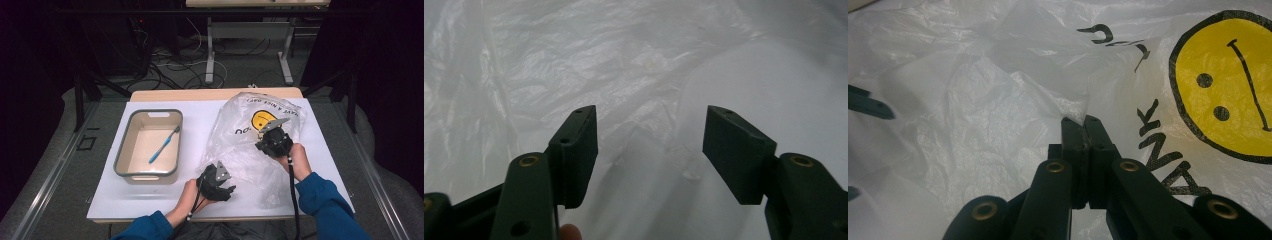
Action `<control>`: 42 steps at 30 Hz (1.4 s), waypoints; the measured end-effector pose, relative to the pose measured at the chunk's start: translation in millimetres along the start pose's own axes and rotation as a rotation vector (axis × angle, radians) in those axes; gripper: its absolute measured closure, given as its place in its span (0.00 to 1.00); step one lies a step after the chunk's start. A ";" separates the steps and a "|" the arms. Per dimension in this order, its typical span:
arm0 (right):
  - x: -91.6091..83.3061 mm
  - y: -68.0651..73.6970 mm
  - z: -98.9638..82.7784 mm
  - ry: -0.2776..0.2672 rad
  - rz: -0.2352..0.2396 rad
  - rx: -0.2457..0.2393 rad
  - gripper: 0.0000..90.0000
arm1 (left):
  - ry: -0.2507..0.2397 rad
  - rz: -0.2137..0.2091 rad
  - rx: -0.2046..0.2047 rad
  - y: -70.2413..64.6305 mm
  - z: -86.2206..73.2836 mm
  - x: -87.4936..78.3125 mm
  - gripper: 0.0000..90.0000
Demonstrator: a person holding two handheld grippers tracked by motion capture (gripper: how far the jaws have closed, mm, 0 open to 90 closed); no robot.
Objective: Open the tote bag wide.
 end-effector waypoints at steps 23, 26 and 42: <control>-15.1 0.3 7.0 -0.049 0.001 -0.008 1.00 | -0.083 -0.004 -0.014 19.1 3.6 15.8 1.00; -27.1 -0.3 12.7 -0.082 -0.018 -0.011 1.00 | -0.118 0.024 0.011 23.3 10.8 -2.3 1.00; -73.0 -38.8 24.8 -0.186 -0.195 0.072 1.00 | -0.229 0.250 0.081 64.0 36.2 -95.8 1.00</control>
Point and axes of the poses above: each handheld gripper's, and its own axes: x roughly forward along the jaws, z roughly out of its top, y roughly to its left, the point moved 5 cm from there along x, roughly forward along the jaws, and after that the axes turned 4 degrees about -y, right-handed, at the moved point
